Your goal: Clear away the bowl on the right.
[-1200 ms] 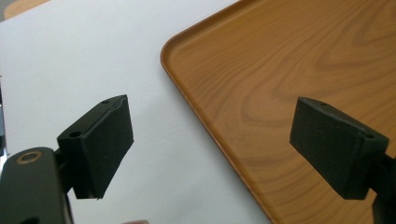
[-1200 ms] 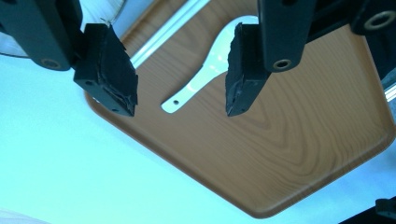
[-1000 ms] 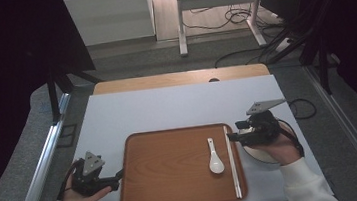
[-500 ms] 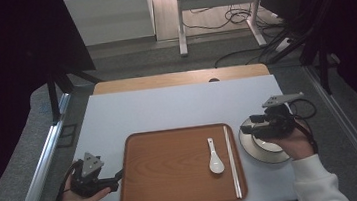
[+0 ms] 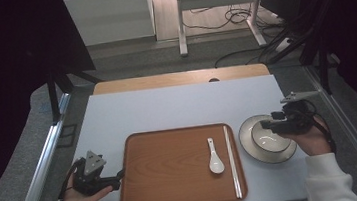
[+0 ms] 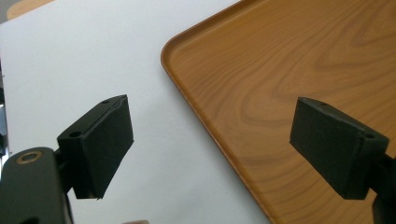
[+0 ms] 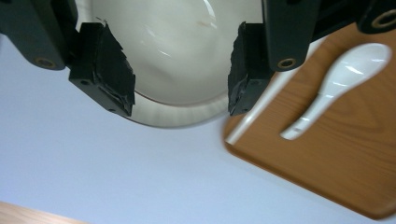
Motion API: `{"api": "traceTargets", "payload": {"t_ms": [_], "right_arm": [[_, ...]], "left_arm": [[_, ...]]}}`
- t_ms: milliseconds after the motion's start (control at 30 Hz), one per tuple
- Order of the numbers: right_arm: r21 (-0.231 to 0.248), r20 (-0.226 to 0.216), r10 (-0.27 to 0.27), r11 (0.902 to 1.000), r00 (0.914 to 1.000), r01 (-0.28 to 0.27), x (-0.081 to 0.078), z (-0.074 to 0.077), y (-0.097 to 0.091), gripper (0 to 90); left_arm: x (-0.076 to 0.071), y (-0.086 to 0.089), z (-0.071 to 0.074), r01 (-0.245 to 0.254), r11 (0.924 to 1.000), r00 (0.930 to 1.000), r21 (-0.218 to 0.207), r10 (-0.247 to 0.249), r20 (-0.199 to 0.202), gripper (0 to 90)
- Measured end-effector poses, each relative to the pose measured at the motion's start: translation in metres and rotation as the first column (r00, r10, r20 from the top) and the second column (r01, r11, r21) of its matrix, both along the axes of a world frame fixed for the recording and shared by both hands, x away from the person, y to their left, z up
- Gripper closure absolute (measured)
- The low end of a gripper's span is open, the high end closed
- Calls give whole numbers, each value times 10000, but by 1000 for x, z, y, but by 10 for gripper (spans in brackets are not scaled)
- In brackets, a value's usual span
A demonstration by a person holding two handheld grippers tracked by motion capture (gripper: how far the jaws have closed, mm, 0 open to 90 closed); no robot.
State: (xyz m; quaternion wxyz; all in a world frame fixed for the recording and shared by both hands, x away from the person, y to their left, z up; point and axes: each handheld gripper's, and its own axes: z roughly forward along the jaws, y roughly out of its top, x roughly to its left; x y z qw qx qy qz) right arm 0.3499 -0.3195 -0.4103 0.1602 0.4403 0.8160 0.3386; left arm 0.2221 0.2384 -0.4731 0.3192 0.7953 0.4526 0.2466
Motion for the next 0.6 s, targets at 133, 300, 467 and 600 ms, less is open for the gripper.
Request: {"api": "traceTargets", "payload": {"t_ms": [133, 300, 467, 600], "right_arm": [[-81, -151, -478, 9988, 9987, 477, 3, -2, -13, 409], [-368, -473, -953, 9949, 9943, 936, 7, -8, -23, 406], [-561, -980, -1173, 9921, 9882, 1122, 12, -17, -28, 405], [-983, -1553, -1172, 9898, 9809, 1027, 16, -29, -29, 423]], "left_arm": [[0, 0, -1, 29, 10000, 10000, 56, -29, -49, 129], [-1, 2, 0, -31, 10000, 10000, 66, 31, -41, 129], [-2, 3, 0, -93, 10000, 10000, -24, 93, -12, 129], [-1, 2, -1, -55, 10000, 10000, 10, 55, -47, 129]]}}
